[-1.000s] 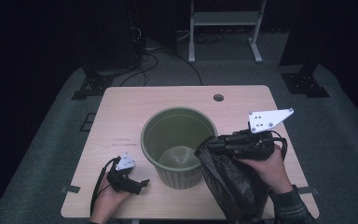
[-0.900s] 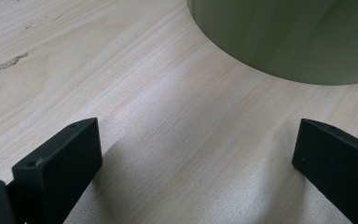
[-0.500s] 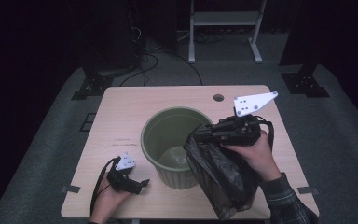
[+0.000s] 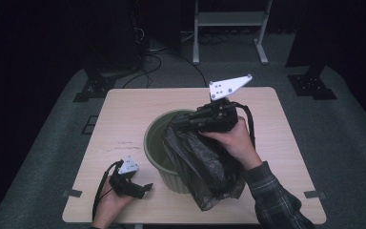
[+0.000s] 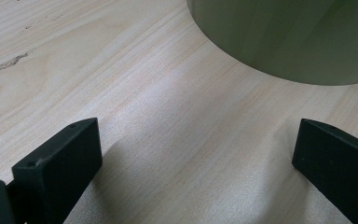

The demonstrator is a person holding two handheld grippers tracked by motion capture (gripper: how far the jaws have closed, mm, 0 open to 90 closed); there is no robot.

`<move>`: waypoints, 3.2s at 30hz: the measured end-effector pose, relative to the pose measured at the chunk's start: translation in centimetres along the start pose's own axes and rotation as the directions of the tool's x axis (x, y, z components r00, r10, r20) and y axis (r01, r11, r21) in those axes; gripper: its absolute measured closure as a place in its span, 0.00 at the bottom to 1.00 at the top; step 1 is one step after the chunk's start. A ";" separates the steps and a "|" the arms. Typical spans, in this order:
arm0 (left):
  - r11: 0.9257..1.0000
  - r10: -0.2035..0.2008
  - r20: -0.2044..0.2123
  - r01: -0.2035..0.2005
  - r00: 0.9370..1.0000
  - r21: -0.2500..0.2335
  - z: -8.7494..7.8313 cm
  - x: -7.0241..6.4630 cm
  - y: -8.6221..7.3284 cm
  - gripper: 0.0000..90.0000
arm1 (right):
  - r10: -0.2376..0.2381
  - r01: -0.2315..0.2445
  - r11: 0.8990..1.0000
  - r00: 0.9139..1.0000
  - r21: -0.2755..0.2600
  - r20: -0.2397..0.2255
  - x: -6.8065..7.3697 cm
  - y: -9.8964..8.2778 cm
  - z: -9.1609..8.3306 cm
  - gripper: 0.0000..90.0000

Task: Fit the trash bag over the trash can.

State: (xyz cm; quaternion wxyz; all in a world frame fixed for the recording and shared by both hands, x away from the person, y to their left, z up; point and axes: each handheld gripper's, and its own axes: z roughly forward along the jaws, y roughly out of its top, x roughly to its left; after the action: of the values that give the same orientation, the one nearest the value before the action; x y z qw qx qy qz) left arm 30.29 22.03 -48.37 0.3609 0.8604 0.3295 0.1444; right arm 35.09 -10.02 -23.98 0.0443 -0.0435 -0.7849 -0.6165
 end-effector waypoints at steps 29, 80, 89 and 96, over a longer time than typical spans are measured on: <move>1.000 0.000 0.001 0.000 1.000 0.001 0.0 0.0 0.0 0.00 | 0.012 -0.013 1.000 0.996 -0.007 -0.087 -4.5 3.7 7.4 0.98; 1.000 -0.003 -0.004 0.003 1.000 0.001 0.0 0.0 0.0 0.00 | 0.034 -0.079 0.989 0.946 0.127 0.321 1.6 -7.7 -9.0 0.46; 1.000 -0.003 -0.004 0.003 1.000 0.002 0.0 0.0 0.0 0.00 | 0.088 -0.135 0.983 0.942 0.126 0.324 1.4 -10.3 -9.3 0.80; 1.000 -0.005 -0.004 0.005 1.000 0.001 0.0 0.1 0.0 0.00 | 0.107 -0.146 0.985 0.937 0.094 0.332 0.3 -10.1 -9.3 1.00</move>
State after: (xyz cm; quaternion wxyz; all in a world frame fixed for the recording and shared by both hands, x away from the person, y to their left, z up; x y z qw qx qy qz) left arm 30.32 22.07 -48.35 0.3599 0.8596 0.3325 0.1452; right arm 33.65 -21.47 -31.47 -0.0441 -0.1925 -0.8117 -0.5496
